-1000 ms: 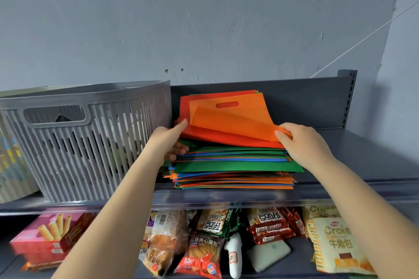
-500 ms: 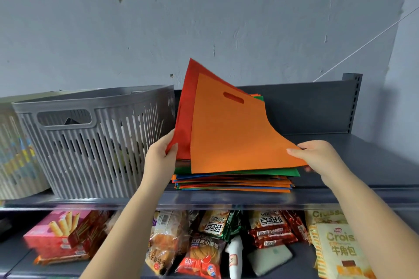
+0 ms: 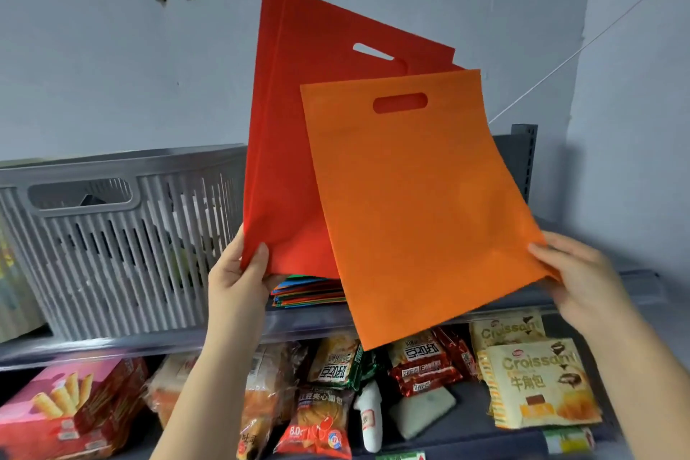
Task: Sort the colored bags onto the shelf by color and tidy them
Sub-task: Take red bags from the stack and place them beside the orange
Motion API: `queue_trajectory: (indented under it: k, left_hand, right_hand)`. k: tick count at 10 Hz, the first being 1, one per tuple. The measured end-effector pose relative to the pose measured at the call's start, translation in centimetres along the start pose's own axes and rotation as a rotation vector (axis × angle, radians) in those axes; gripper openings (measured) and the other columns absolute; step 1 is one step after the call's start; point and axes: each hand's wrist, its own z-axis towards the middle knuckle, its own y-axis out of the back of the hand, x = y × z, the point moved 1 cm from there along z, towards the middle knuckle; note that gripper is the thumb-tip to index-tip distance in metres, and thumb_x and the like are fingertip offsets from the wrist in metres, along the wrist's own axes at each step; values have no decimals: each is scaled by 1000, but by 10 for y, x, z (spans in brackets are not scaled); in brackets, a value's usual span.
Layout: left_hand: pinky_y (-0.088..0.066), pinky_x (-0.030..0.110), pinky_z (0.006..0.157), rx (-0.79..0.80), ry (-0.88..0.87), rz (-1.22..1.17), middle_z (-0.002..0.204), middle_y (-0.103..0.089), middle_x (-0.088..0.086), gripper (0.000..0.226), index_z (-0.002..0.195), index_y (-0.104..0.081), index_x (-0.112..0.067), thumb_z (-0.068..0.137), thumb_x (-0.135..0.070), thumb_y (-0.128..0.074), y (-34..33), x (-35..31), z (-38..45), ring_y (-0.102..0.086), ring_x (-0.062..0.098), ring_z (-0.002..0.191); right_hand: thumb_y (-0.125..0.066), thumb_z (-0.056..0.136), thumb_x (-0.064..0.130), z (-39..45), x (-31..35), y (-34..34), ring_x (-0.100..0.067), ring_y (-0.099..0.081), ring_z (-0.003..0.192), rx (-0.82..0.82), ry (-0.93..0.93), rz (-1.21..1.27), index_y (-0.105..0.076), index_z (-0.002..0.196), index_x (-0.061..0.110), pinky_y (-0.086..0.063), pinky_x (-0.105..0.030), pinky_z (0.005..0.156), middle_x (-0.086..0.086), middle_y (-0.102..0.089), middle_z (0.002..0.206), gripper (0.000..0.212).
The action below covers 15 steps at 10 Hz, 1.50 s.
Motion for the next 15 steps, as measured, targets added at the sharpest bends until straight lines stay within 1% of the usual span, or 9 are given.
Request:
queue_trajectory:
  k: [2,3,4,5,6,7,8,12,15]
  left_hand:
    - [-51,12,55,126,129,-160,81,-66,-14,33,110,-63,-26,93,-3,-46,4,19,-13,-57,-2,62]
    - [-52,15,51,229,221,-258,82,-67,-11,19,99,-72,-23,83,-15,-64,7,28,-27,-58,-1,60]
    - [-51,15,46,317,344,-280,81,-66,-9,62,100,-73,-28,43,-49,-89,13,40,-46,-56,-1,56]
    - [-47,12,41,349,476,-320,71,-65,-7,16,100,-68,-19,85,-22,-68,22,49,-69,-52,0,47]
    - [-46,14,40,407,592,-331,68,-63,-2,29,103,-61,-17,97,0,-38,28,57,-104,-52,3,44]
    - [-50,18,44,472,727,-381,70,-67,-2,29,105,-59,-12,98,0,-35,31,56,-139,-58,7,48]
    - [-56,21,54,509,894,-448,81,-73,1,34,100,-65,-16,97,0,-35,30,57,-176,-67,8,63]
    - [-56,20,58,830,1112,-467,88,-74,0,30,109,-60,-14,98,-1,-35,0,41,-279,-70,8,74]
    - [-54,19,51,966,1212,-460,75,-73,-4,60,64,-77,-29,99,-4,-34,-21,-18,-383,-69,6,66]
  right_hand:
    - [-70,43,81,-81,-26,48,-8,-49,124,-30,-70,26,-62,89,67,-38,-34,108,8,-59,125,49]
    - [-64,73,51,-123,-34,54,16,-48,113,-57,-137,-15,-58,93,70,-39,-13,101,33,-53,121,28]
    - [-67,77,20,-168,-64,99,19,-42,118,-260,-69,-24,-64,118,38,-33,-20,108,44,-38,131,44]
    - [-71,65,61,-226,-52,75,5,-57,111,-407,67,-125,-67,107,40,-47,-22,96,22,-60,122,47]
    - [-64,71,68,-274,-47,54,5,-63,94,-499,80,-66,-70,90,48,-52,-15,81,15,-67,105,28]
    - [-45,97,9,-328,-44,56,-6,-70,74,-611,76,100,-68,93,19,-55,-20,55,5,-74,85,26]
    - [-68,71,16,-381,-32,53,-11,-71,81,-793,48,153,-75,88,14,-56,-21,57,1,-74,93,19]
    - [-37,99,6,-532,-10,75,-8,-68,65,-1163,114,167,-62,105,15,-52,-17,50,1,-73,83,27]
    - [-37,99,6,-665,26,79,-17,-59,76,-1352,226,138,-60,103,10,-52,-18,49,-7,-66,89,24]
